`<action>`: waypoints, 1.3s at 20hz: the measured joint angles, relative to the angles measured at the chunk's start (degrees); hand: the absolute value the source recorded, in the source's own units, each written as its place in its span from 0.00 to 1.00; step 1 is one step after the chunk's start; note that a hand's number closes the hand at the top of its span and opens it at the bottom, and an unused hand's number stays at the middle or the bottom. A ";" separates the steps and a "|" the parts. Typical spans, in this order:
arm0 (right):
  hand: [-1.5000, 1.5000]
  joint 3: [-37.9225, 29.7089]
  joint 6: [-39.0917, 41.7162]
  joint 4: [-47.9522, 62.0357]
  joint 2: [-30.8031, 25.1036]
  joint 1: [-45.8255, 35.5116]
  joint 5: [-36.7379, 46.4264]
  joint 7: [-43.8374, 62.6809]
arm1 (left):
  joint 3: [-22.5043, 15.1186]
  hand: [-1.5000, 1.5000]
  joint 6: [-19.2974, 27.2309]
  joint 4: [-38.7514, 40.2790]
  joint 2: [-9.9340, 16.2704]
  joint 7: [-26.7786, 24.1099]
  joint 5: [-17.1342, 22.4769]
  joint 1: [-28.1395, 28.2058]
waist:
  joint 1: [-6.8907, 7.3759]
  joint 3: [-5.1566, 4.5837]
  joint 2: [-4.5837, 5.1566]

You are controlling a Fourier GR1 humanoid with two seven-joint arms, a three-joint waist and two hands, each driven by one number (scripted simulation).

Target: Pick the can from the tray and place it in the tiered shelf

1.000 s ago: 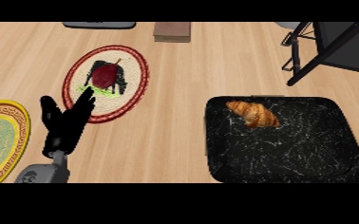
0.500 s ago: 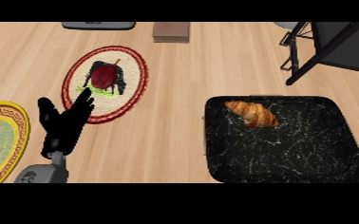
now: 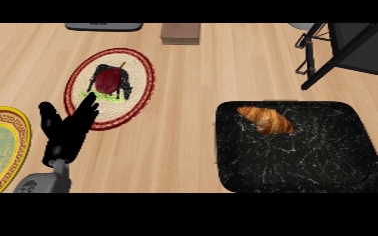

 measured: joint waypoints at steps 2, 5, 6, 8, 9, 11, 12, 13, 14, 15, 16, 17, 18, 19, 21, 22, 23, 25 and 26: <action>0.00 -2.20 0.23 0.33 -0.34 -0.49 -2.22 0.82 | 0.63 0.50 -0.30 0.42 0.31 -0.06 0.27 0.00 | -0.27 0.01 -0.15; 0.00 -5.31 -0.27 1.17 -1.01 -1.43 -5.17 2.19 | 0.91 0.50 -0.76 0.25 0.34 -0.06 0.59 0.08 | -0.18 -0.02 -0.11; 0.00 -6.18 -0.82 1.19 -1.34 -1.64 -5.99 2.83 | 0.94 0.50 -0.81 0.27 0.34 -0.42 0.47 0.25 | -0.26 -0.03 -0.14; 0.00 -7.67 -2.73 1.41 -2.61 -1.74 -7.04 3.33 | 0.63 0.50 -0.32 -0.02 -0.02 -0.38 -0.07 0.20 | -0.12 -0.03 -0.02; 0.00 -8.11 -3.77 1.22 -3.01 -1.70 -7.35 3.34 | 0.65 0.50 -0.50 0.12 0.06 -0.49 -0.14 0.18 | -0.15 -0.03 -0.03; 0.00 -8.74 -6.27 1.15 -4.47 -1.35 -7.44 3.34 | 0.61 0.50 -0.61 0.16 0.01 -0.27 -0.21 -0.04 | -0.04 0.01 0.06; 0.00 -8.81 -7.31 1.07 -5.26 -1.10 -7.28 3.47 | 0.68 0.50 -0.85 0.23 -0.02 -0.92 -0.20 0.12 | -0.05 -0.01 0.06; 0.00 -9.00 -8.48 1.09 -6.10 -1.09 -7.22 4.19 | 0.74 0.50 -0.70 0.11 -0.12 -0.78 -0.20 0.16 | -0.05 -0.02 0.05; 0.00 -9.41 -9.04 1.24 -7.57 -1.09 -7.31 4.65 | 0.42 0.50 -0.44 -0.05 -0.52 -0.87 -0.48 0.19 | -0.01 0.01 0.10; 0.00 -10.07 -9.61 1.43 -8.88 -0.80 -7.67 4.87 | 0.50 0.50 -0.22 0.05 -0.74 -1.01 -0.54 0.21 | -0.11 0.04 0.08; 0.00 -10.79 -10.07 1.72 -10.37 -0.44 -8.07 5.26 | 0.62 0.50 -0.35 -0.14 -0.66 -1.17 -0.46 0.38 | -0.13 0.03 0.10; 0.00 -11.64 -10.54 2.04 -11.48 0.39 -8.66 5.34 | 0.74 0.50 -0.42 -0.34 -0.49 -0.84 -0.39 0.51 | -0.29 0.00 0.05; 0.00 -12.62 -10.87 2.47 -12.38 1.46 -9.38 4.81 | 0.80 0.50 -0.62 -0.38 -0.38 -0.84 -0.35 0.59 | -0.36 0.00 0.06; 0.00 -13.43 -10.64 2.92 -13.82 2.10 -9.97 5.00 | 1.04 0.50 -0.70 -0.32 -0.30 -0.75 -0.17 0.60 | -0.42 0.02 0.08; 0.00 -15.15 -9.45 3.91 -16.36 3.51 -11.37 4.98 | 0.92 0.50 -0.43 -0.54 -0.44 -0.51 -0.44 0.69 | -0.51 0.04 0.08; 0.00 -15.95 -8.80 4.34 -17.34 4.29 -12.09 4.84 | 0.87 0.50 -0.52 -0.47 -0.50 -0.47 -0.47 0.64 | -0.57 0.06 0.05; 0.00 -16.49 -7.60 4.88 -18.62 5.28 -12.53 4.68 | 1.19 0.50 -0.91 -0.47 -0.15 -0.44 -0.20 0.68 | -0.56 0.06 0.09; 0.00 -17.61 -5.08 5.62 -20.66 6.91 -13.63 4.30 | 1.13 0.50 -0.68 -0.60 -0.45 -1.05 -0.49 0.97 | -0.61 0.06 0.08; 0.00 -18.28 -3.65 6.15 -21.79 7.91 -14.24 4.01 | 1.24 0.50 -0.78 -0.50 -0.36 -1.00 -0.46 0.96 | -0.69 0.08 0.08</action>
